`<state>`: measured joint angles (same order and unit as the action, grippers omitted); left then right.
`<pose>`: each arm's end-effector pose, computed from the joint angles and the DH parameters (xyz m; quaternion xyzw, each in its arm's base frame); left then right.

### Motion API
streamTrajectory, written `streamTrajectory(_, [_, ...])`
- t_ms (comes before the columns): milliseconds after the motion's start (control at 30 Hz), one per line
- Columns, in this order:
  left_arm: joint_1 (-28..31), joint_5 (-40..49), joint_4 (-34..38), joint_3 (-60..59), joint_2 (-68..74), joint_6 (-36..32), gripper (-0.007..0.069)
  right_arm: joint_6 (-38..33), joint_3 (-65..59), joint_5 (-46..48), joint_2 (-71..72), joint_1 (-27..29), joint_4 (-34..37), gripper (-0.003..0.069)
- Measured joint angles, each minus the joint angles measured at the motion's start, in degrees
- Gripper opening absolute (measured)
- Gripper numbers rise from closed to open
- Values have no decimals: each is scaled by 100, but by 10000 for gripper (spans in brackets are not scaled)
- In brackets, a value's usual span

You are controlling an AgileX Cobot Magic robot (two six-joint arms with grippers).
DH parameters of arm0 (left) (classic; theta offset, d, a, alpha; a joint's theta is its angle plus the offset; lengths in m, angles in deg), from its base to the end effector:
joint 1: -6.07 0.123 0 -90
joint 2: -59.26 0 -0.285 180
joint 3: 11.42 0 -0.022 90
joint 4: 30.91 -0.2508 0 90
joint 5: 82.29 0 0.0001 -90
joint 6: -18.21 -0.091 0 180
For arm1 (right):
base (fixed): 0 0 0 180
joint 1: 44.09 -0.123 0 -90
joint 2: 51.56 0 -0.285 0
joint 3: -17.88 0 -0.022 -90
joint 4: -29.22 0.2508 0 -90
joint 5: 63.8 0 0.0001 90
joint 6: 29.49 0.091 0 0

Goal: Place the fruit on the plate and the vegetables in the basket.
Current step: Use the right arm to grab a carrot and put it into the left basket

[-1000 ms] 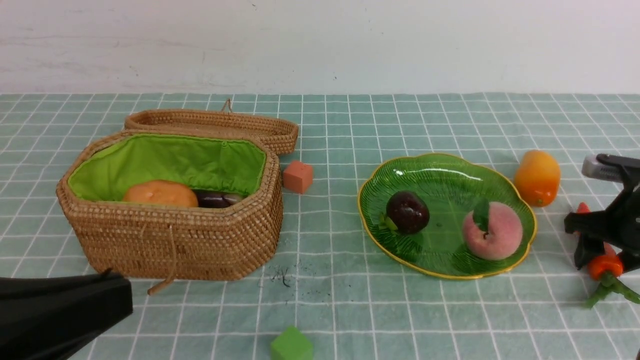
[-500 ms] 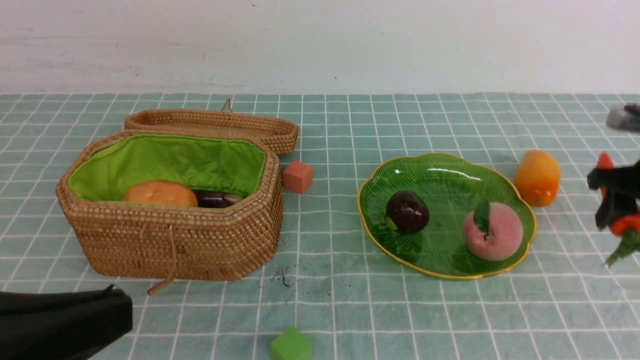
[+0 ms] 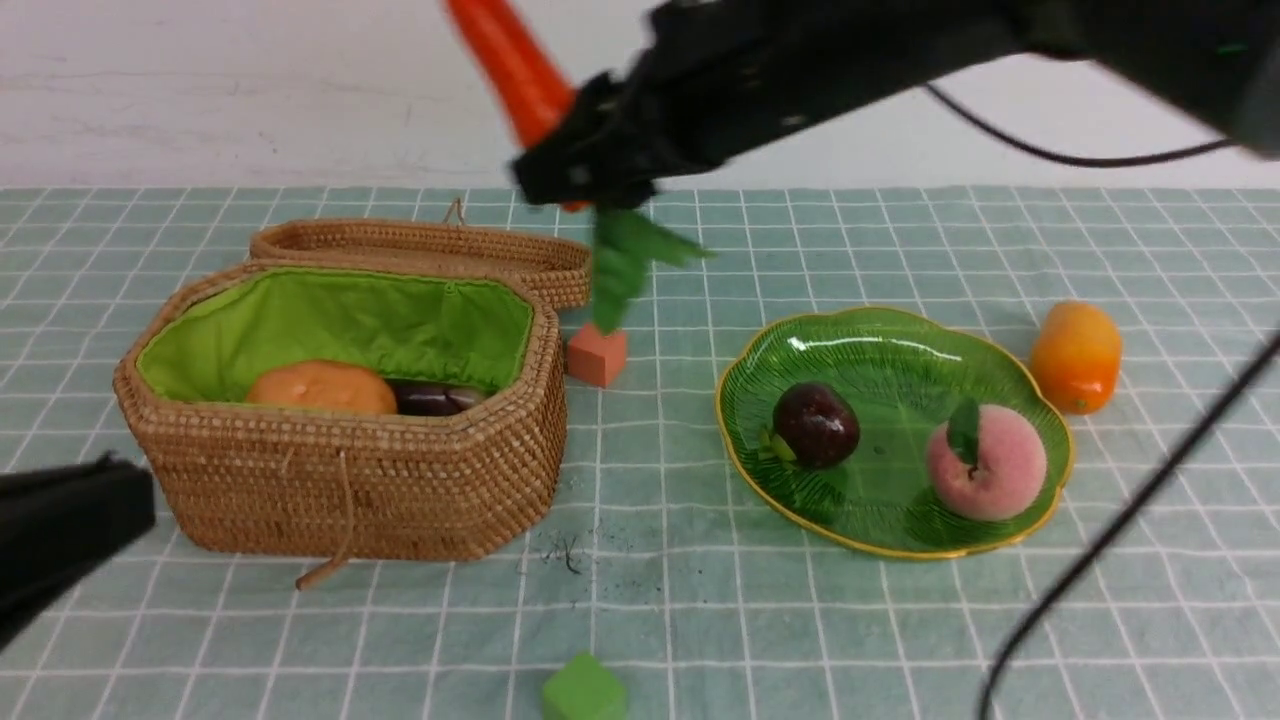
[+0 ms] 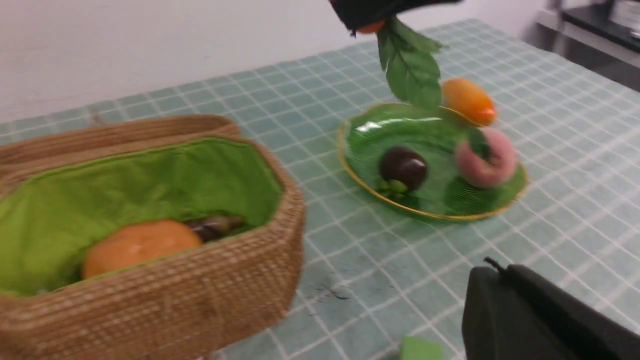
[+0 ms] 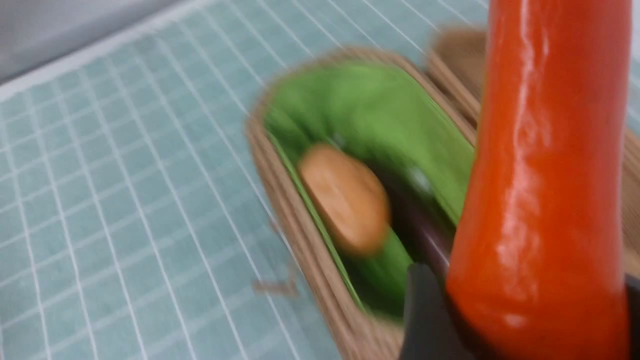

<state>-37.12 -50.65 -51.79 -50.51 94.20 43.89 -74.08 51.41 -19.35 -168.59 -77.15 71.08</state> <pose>0.0759 -0.0479 0.3547 0.1840 0.7646 -0.1966 0.5855 0.3506 0.2790 0.3873 -0.4332 0.7287 0.2938 0.4416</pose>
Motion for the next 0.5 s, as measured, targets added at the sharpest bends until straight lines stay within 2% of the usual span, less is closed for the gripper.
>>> streamTrajectory(33, [0, 55, -314, 0, 0, 458, -10, -132, 223, -111, -239, -144, 57, 369])
streamTrajectory(67, [0, 148, -937, 0, 0, 1120, -10, -254, 650, -349, -764, -369, 95, 369])
streamTrajectory(167, [0, 250, -1512, 0, 0, 1845, -10, -323, 1221, -587, -1445, -592, 28, 369])
streamTrajectory(333, [0, 278, -1778, 2, 0, 2150, -10, -267, 1709, -751, -2152, -677, -432, 378])
streamTrajectory(367, [0, 278, -1778, 2, 0, 2154, -10, -206, 1728, -751, -2200, -677, -529, 396])
streamTrajectory(500, [0, 267, -1759, 2, 0, 2169, -10, 484, 1755, -357, -2000, -640, -1219, 625])
